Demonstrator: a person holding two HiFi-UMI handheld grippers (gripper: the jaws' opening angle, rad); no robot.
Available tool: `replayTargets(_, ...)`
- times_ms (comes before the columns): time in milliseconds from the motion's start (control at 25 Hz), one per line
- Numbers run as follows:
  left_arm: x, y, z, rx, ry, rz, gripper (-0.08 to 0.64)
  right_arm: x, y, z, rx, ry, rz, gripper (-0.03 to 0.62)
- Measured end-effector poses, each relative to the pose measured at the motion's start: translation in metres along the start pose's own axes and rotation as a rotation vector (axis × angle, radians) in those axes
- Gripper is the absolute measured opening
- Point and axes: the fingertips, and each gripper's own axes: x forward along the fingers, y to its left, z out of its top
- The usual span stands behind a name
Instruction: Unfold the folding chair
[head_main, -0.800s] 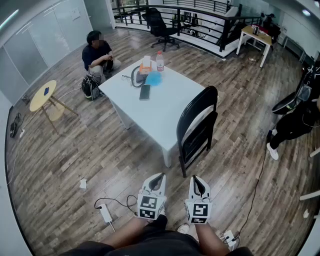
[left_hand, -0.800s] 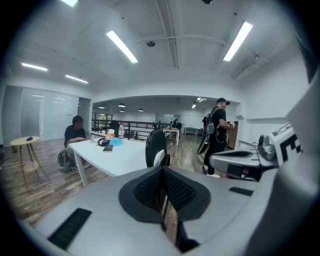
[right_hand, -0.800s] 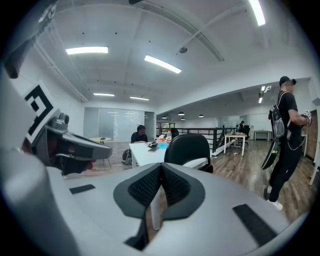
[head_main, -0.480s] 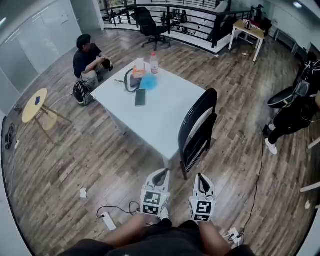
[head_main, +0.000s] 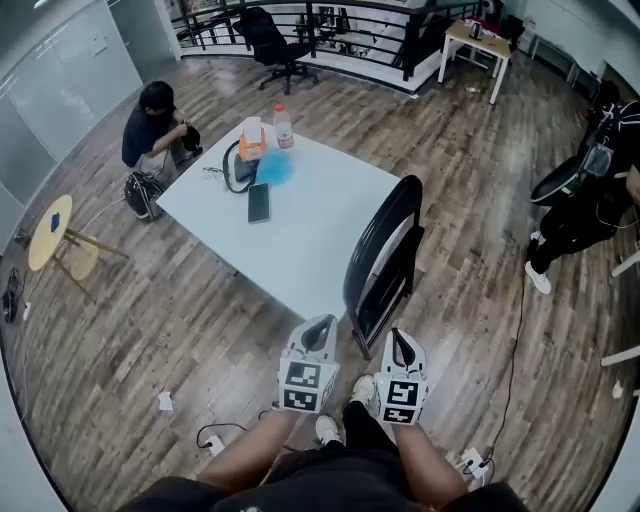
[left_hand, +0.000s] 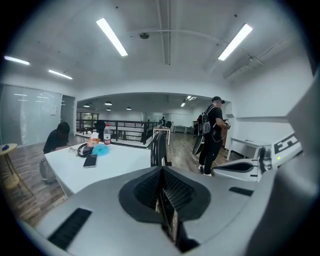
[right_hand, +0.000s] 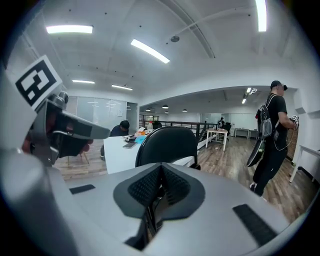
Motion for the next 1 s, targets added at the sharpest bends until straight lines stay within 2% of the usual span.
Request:
replayTargets(200,0.053,0.010,0.029,0.024,0.043,0.009,0.003,0.054,-0.029,0.005,0.038,0.030,-0.007,0.012)
replayTargets(360,0.097,0.016,0.056,0.085,0.078,0.018,0.003,0.100,-0.055,0.003,0.075,0.069,-0.016,0.012)
replayTargets(640,0.160,0.025,0.080,0.167,0.165,0.046,0.005,0.160,-0.089,-0.011,0.141,0.134,-0.017,0.012)
replayTargets(760,0.178,0.022,0.085,0.190,0.196,0.029,0.010,0.176,-0.098,-0.020,0.167,0.170,-0.017,0.012)
replayTargets(880,0.196,0.019,0.091,0.208,0.220,0.004,0.109,0.193,-0.105,-0.028,0.205,0.210,-0.015,0.012)
replayTargets(1000,0.210,0.021,0.101,0.220,0.224,-0.019,0.130,0.212,-0.110,-0.036,0.253,0.247,-0.028,0.026)
